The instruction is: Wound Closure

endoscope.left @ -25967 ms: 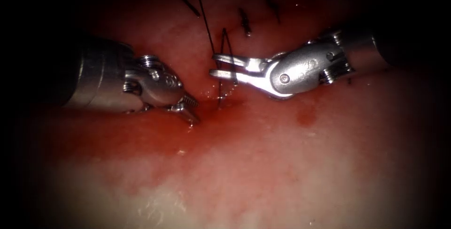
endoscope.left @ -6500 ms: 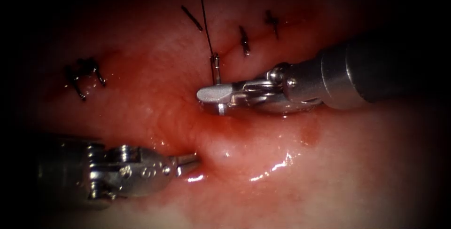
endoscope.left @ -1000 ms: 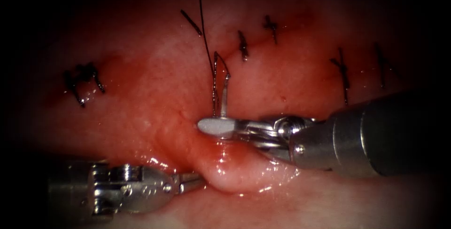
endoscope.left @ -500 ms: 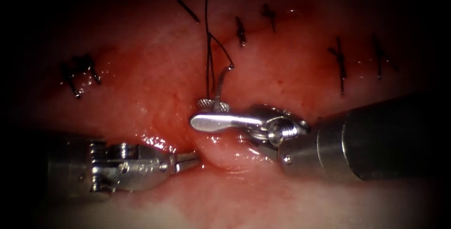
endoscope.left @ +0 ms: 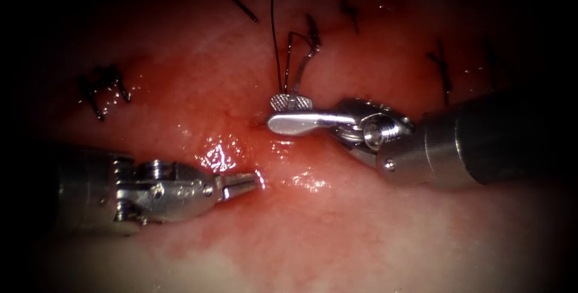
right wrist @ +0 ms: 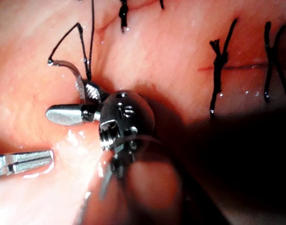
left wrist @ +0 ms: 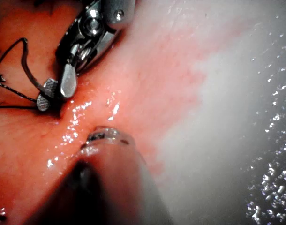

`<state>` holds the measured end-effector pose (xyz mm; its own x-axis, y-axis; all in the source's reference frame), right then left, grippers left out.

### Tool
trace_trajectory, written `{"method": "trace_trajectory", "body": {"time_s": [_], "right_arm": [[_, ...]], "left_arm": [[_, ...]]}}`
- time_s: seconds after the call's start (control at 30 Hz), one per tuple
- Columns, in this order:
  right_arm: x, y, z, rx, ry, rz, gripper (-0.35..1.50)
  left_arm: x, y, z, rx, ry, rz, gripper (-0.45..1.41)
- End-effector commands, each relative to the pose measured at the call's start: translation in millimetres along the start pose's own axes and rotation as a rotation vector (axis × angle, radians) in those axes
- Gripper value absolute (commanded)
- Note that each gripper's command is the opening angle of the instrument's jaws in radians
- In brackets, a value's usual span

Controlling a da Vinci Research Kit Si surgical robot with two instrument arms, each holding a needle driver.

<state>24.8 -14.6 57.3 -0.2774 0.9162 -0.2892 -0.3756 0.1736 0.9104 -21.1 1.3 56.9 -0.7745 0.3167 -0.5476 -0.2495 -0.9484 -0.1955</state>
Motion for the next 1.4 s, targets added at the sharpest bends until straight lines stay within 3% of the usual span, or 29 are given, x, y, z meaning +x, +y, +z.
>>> {"method": "trace_trajectory", "body": {"time_s": [0.03,0.27,0.6,0.8,0.93,1.1,1.4], "right_arm": [[-0.1,0.1,0.4,-0.013,0.001,-0.019,1.45],[3.3,-0.8,1.2,0.073,-0.027,-0.103,1.42],[5.1,-1.0,2.7,0.091,-0.030,-0.190,1.33],[5.4,-0.8,3.3,0.087,-0.020,-0.254,1.32],[5.7,-0.7,3.8,0.066,-0.031,-0.402,1.32],[5.8,-0.8,4.2,0.056,-0.029,-0.478,1.30],[5.6,-0.9,4.8,0.043,-0.034,-0.496,1.13]], "left_arm": [[-0.1,1.0,0.7,-0.004,0.000,-0.001,-0.10],[-0.1,1.0,0.7,-0.004,0.000,-0.001,-0.10],[-0.1,1.0,0.7,-0.004,0.000,-0.001,-0.10],[-0.1,1.0,0.7,-0.004,0.000,-0.001,-0.10],[-0.1,1.0,0.8,-0.003,0.000,-0.001,-0.10],[-0.1,1.0,0.8,-0.003,0.000,-0.001,-0.10],[-0.1,1.1,0.7,-0.003,0.000,-0.001,-0.10]]}}
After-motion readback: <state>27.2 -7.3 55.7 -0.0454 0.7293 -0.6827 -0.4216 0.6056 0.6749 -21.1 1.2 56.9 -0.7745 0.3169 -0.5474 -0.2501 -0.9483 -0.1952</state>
